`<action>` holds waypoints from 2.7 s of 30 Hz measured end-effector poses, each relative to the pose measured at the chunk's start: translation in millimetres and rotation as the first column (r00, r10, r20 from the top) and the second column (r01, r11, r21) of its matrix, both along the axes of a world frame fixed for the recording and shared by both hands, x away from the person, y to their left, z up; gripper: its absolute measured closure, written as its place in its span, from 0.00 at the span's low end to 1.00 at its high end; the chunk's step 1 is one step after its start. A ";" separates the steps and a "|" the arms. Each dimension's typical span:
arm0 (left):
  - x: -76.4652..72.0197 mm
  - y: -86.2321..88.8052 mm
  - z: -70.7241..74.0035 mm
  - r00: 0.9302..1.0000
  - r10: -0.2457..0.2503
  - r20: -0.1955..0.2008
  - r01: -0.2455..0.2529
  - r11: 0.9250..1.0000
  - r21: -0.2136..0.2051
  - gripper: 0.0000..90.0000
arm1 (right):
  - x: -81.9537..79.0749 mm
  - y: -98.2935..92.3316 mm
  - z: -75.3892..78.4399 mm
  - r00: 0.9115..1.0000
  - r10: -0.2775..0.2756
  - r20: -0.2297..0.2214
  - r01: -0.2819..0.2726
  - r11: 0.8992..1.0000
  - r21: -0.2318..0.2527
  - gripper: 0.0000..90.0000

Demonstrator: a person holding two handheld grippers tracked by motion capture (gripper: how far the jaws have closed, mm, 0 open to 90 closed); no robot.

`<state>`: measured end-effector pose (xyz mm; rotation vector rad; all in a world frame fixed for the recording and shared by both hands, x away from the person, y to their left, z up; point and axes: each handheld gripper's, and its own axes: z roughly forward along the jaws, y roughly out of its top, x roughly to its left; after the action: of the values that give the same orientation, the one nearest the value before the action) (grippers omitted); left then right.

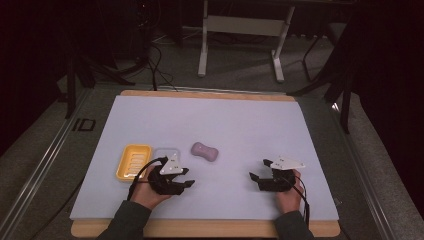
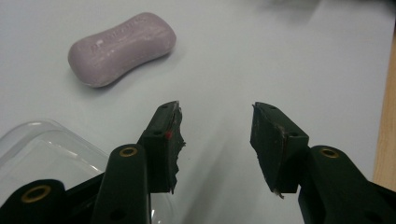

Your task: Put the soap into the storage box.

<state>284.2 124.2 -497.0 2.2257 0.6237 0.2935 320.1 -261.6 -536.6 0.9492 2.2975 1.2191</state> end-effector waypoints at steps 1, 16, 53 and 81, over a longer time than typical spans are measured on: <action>1.1 1.7 1.8 1.000 -0.006 -0.002 0.006 1.000 -0.011 0.59 | -0.1 -0.1 0.0 1.000 0.000 0.002 0.000 1.000 0.001 0.24; 15.1 11.0 11.2 1.000 -0.022 -0.001 0.022 1.000 -0.002 0.56 | -1.1 -0.1 0.1 1.000 -0.004 0.014 0.004 1.000 0.000 0.22; 48.7 8.0 22.5 0.995 -0.099 0.009 0.098 0.992 0.085 0.54 | -2.2 3.8 -0.2 1.000 0.010 0.018 -0.009 0.999 -0.037 0.21; 84.2 1.3 33.9 0.994 -0.107 -0.006 0.106 0.983 0.149 0.51 | -2.6 4.6 -0.5 1.000 0.014 0.020 -0.013 0.999 -0.040 0.21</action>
<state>368.4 125.5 -463.1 2.3923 0.4932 0.2955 317.5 -257.0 -537.1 0.9048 2.3068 1.1781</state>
